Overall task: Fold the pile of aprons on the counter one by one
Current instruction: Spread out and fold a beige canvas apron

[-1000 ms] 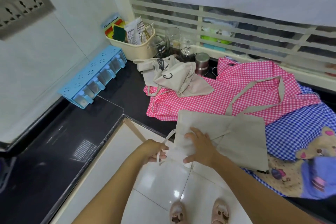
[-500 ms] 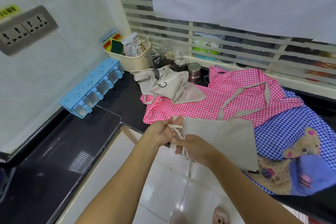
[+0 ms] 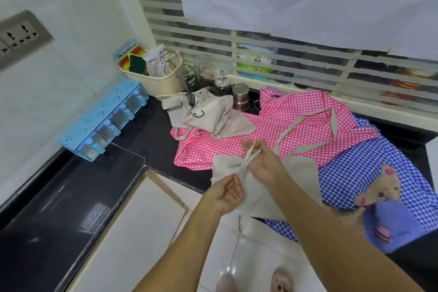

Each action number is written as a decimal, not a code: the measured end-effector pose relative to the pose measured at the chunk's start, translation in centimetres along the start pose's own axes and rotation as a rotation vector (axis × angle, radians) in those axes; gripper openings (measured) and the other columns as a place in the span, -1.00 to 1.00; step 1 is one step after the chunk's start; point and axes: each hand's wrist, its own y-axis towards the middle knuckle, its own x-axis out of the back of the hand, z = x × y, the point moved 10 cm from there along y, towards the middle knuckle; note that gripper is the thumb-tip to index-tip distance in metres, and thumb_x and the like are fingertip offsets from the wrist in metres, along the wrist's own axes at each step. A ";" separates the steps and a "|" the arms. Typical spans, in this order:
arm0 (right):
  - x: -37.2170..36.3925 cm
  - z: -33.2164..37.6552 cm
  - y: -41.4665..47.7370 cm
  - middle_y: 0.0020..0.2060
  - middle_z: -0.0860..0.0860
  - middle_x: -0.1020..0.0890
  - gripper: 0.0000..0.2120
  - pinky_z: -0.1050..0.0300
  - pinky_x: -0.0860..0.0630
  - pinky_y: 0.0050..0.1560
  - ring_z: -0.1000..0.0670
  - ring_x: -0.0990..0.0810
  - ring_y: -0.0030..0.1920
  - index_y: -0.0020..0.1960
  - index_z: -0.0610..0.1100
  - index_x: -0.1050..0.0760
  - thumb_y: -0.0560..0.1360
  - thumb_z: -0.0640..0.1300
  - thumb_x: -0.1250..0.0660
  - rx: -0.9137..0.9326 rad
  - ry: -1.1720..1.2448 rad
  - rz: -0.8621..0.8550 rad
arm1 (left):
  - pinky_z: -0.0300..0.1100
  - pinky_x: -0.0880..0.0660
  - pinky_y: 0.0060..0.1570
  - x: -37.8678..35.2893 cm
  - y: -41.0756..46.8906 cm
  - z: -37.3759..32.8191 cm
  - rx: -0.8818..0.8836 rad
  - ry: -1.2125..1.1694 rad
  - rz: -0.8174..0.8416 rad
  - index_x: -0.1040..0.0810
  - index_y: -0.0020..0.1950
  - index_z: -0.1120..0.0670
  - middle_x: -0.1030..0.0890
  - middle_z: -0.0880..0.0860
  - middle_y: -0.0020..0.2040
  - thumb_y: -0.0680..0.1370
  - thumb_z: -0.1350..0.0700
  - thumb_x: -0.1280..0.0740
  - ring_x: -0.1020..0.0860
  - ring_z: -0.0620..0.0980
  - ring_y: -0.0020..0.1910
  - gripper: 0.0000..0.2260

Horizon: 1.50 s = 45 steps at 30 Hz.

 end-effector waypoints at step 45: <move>6.9 -3.1 -3.7 -0.02 -0.11 -0.54 -0.72 0.04 -0.54 -0.10 -0.15 -0.56 -0.01 0.05 -0.22 -0.55 0.35 -0.39 -0.39 0.538 -2.179 0.041 | -0.23 -0.32 -0.37 6.6 1.2 -7.1 -0.379 1.135 -0.505 -0.38 -0.38 0.13 -0.39 0.04 -0.42 0.52 0.19 -0.32 -0.36 -0.04 -0.44 -0.72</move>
